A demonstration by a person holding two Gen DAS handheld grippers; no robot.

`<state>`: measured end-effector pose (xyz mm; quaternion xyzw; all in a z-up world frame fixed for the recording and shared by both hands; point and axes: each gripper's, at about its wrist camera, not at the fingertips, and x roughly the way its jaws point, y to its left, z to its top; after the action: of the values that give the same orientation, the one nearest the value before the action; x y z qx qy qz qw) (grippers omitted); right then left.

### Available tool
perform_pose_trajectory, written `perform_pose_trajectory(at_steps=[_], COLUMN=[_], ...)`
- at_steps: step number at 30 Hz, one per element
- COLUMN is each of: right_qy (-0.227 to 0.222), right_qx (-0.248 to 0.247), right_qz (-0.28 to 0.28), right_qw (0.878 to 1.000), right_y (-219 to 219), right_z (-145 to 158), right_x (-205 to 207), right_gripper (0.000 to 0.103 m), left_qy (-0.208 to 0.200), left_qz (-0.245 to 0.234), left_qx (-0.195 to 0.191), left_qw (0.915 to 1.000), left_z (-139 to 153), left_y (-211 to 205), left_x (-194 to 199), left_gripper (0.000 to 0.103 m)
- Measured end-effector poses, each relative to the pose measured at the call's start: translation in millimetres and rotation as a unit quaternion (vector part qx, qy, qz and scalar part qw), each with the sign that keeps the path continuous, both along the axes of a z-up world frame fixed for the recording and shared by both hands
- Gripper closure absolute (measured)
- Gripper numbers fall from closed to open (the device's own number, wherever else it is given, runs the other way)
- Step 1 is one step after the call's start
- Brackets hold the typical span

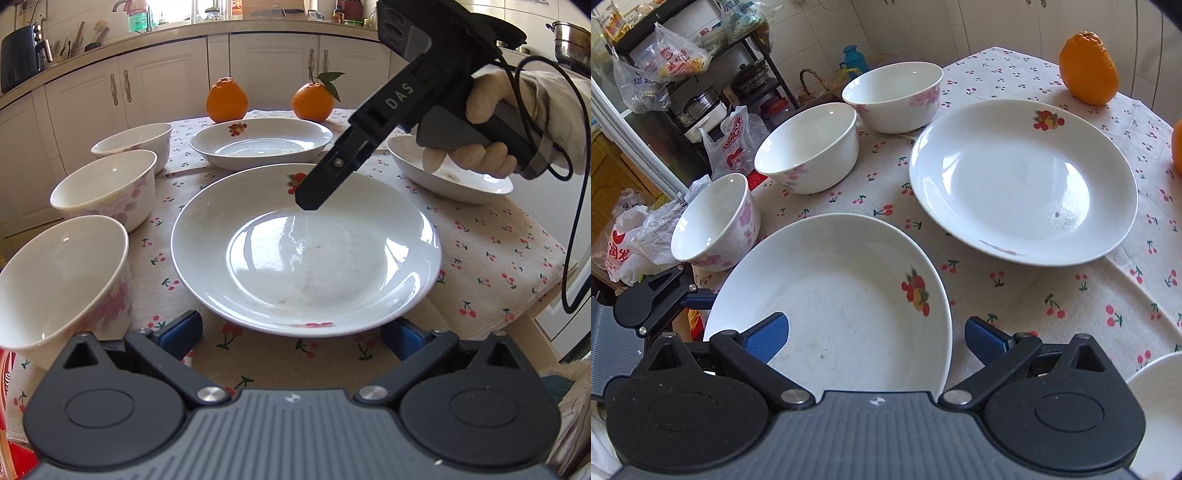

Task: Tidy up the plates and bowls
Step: 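Grasp the white flower-print plate rim with the right gripper and lift, then carry the plate with the right gripper and lower it onto the stained plate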

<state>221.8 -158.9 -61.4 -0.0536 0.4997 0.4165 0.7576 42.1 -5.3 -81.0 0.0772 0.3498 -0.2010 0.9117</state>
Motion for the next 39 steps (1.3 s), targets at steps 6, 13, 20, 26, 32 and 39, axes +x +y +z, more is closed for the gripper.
perform_pose_trajectory(at_steps=[6,13,20,26,32,39], right_qy=[0.009,0.033,0.05,0.043,0.04,0.03], right_qx=[0.004,0.019,0.021,0.009,0.009,0.012], right_qz=[0.012,0.024,0.039,0.047,0.047,0.051], right_qw=[1.0,0.999,0.998,0.998,0.998,0.998], right_y=[3.5,2.5,5.5,9.4,8.0,5.5], right_z=[-0.2,-2.8,-2.8,-1.5,0.2,7.5], right_x=[11.5,16.2,17.6,15.2,13.6,9.4], right_gripper=[0.012,0.015,0.014,0.014,0.014,0.014], left_qy=[0.001,0.0,0.002,0.006,0.01,0.012], left_qz=[-0.003,-0.005,-0.007,-0.017,-0.021,-0.027], left_qx=[0.001,0.009,0.013,0.014,0.016,0.026], left_qw=[1.0,1.0,0.9999,0.9997,0.9996,0.9992], left_z=[0.4,2.2,4.2,6.3,6.9,11.9], left_y=[-0.3,-3.4,-5.3,-5.7,-4.6,-6.6], left_x=[0.5,0.2,0.9,1.5,2.4,2.9], left_gripper=[0.0,0.001,0.002,0.007,0.008,0.009])
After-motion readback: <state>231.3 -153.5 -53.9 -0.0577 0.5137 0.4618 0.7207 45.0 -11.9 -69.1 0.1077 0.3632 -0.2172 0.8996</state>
